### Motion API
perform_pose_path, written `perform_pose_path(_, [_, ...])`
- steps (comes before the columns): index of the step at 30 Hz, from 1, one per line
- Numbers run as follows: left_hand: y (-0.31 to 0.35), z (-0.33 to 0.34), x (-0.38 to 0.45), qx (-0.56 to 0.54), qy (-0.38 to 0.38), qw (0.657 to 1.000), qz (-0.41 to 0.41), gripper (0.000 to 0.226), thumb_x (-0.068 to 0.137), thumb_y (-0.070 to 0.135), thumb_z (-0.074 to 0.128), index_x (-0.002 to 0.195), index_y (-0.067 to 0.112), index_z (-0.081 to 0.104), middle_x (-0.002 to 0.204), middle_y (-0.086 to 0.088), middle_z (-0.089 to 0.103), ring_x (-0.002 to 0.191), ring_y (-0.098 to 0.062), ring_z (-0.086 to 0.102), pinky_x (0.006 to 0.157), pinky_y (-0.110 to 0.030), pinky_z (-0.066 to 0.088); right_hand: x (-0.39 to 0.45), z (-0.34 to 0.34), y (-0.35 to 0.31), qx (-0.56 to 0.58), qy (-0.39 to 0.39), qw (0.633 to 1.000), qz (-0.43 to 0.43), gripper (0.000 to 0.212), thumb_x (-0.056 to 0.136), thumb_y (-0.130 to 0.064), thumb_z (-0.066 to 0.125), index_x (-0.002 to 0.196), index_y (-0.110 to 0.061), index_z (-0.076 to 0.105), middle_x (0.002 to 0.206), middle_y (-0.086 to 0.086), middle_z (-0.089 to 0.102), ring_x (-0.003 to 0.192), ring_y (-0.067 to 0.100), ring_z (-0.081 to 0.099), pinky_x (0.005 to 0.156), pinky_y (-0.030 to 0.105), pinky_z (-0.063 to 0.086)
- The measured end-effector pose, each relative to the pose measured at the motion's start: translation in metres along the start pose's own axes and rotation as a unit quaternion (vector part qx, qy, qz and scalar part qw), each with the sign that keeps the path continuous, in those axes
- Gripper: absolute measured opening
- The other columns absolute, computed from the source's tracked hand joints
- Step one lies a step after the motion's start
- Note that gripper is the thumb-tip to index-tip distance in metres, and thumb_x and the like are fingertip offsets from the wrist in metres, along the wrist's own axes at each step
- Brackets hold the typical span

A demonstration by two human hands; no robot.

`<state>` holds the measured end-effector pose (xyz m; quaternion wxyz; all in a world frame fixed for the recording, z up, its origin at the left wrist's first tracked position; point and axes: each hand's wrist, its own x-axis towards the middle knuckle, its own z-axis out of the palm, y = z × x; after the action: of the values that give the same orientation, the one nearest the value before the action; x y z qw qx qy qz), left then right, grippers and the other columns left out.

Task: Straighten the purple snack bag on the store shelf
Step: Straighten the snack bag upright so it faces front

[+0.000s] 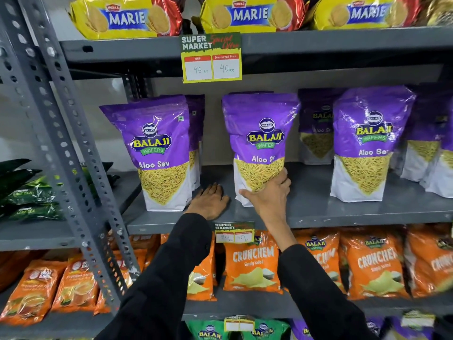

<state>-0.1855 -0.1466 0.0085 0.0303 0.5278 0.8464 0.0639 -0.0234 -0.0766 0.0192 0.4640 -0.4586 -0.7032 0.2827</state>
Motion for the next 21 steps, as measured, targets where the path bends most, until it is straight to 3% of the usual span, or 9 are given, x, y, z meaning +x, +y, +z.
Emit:
perform_pose_path(8, [-0.003,0.002,0.004,0.007,0.013,1.0,0.006,0.067,0.106,0.046,0.022,0.164,0.011,0.02,0.175,-0.007,0.013,0.163,-0.02,0.009,0.131,-0.045,0.008,-0.027,-0.018,0.0,-0.014,0.011,1.0,-0.001,0.136,0.053,-0.048,0.095,0.154,-0.01,0.012,0.143,0.017,0.036,0.133,0.037,0.042,0.102,0.053,0.048])
perform_pose_path(21, [-0.002,-0.003,-0.002,0.039,0.003,0.999,0.017,0.066,0.108,0.045,0.019,0.166,0.013,0.017,0.176,-0.006,0.006,0.164,-0.02,0.003,0.131,-0.047,0.006,-0.037,-0.022,-0.001,-0.031,0.026,0.999,-0.013,0.14,0.055,-0.059,0.091,0.156,-0.011,0.006,0.141,0.015,0.036,0.13,0.036,0.044,0.1,0.051,0.048])
